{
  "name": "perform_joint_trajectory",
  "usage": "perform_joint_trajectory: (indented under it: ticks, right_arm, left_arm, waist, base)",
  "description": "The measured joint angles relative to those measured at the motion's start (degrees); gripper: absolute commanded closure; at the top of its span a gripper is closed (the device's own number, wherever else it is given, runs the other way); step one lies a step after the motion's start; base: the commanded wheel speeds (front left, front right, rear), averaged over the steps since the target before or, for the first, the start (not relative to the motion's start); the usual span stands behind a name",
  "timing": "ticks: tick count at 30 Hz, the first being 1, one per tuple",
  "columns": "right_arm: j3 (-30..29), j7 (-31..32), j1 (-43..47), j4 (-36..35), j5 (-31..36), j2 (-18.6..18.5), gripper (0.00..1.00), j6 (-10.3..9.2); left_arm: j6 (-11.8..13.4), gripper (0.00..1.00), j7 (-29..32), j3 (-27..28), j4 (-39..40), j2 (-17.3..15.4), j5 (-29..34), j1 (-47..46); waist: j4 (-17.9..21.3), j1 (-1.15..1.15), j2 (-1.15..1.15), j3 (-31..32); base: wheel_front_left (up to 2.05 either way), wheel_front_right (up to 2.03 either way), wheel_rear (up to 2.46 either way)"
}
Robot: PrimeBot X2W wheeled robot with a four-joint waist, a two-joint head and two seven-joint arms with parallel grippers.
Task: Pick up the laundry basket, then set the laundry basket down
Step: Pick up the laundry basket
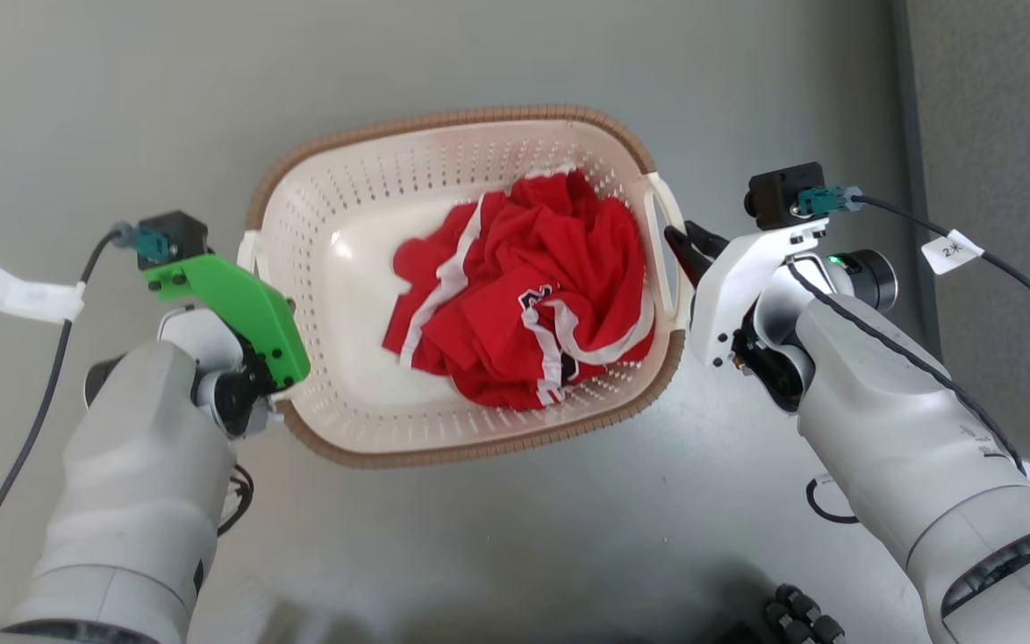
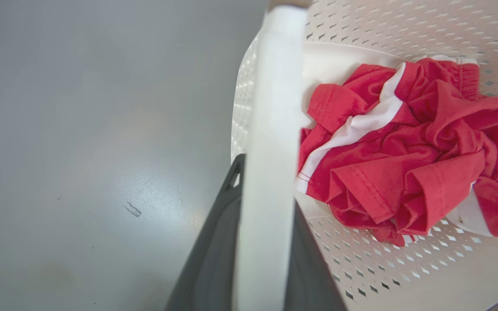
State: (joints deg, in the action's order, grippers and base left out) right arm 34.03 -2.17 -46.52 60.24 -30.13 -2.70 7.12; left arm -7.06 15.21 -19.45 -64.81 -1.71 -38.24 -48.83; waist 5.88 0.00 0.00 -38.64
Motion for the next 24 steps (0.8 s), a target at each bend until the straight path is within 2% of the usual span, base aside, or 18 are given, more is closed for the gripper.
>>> perform_joint_trajectory:
  ticks: [24]
  right_arm:
    - [5.5,9.0,4.4,-0.5,-10.8,-0.1,1.0,0.0]
  left_arm:
    - [0.0,1.0,7.7,-1.2,-1.0,-1.5,-6.6,5.7]
  waist:
    - [0.4,0.0,0.0,15.0]
  base:
    - [0.0,0.0,0.0]
